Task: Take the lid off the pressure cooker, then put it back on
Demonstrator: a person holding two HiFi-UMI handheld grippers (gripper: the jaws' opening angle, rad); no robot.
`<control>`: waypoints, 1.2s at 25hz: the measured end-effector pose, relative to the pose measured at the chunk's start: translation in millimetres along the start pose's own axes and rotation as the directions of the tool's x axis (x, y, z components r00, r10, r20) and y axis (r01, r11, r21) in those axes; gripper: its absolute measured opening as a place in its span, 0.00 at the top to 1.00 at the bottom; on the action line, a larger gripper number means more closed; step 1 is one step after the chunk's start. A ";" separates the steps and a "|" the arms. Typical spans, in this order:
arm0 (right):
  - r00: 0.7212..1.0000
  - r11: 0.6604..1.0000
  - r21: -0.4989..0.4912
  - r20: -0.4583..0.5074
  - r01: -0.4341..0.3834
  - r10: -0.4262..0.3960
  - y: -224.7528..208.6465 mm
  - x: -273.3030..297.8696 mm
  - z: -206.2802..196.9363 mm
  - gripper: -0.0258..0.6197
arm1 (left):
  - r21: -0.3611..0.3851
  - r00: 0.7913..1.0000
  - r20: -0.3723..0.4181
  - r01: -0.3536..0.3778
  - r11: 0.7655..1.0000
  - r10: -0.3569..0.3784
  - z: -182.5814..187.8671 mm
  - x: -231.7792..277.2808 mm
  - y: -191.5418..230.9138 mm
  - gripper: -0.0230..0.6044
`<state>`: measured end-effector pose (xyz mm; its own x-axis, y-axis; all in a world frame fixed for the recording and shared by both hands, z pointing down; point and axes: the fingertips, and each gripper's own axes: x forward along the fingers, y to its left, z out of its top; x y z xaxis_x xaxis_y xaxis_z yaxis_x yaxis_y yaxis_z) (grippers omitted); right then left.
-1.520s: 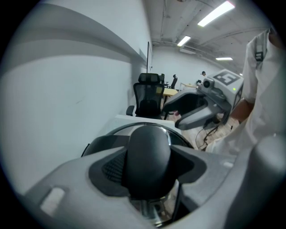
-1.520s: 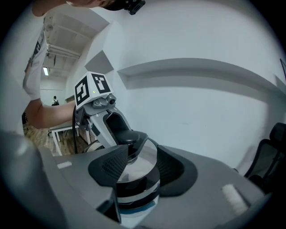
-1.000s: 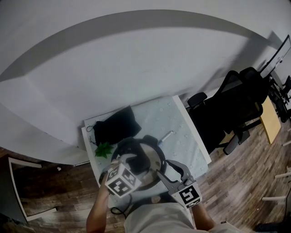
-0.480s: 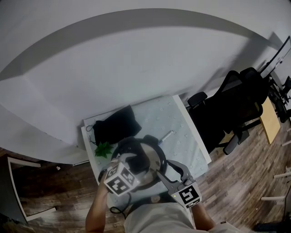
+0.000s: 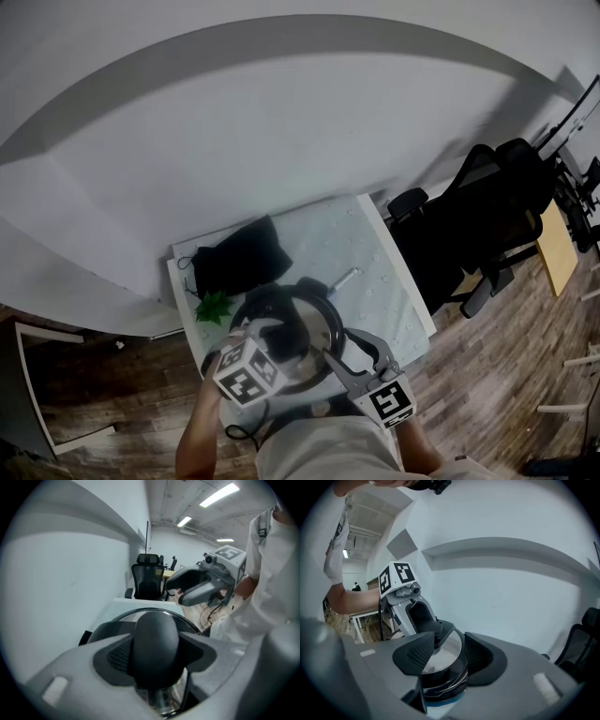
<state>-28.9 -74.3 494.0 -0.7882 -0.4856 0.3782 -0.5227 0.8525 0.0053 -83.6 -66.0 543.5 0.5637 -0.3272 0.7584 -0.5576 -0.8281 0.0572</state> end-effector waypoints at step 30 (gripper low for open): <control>1.000 1.000 0.006 -0.020 -0.004 0.004 2.0 7.5 -6.4 0.67 | 0.058 0.997 0.000 0.082 0.995 -0.082 -0.7 14.7 4.8 0.52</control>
<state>-33.8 -75.0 502.7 -0.7838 -0.4782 0.3962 -0.5215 0.8533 -0.0018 -78.4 -74.4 555.4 0.6076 -0.2585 0.7510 -0.4732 -0.8772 0.0809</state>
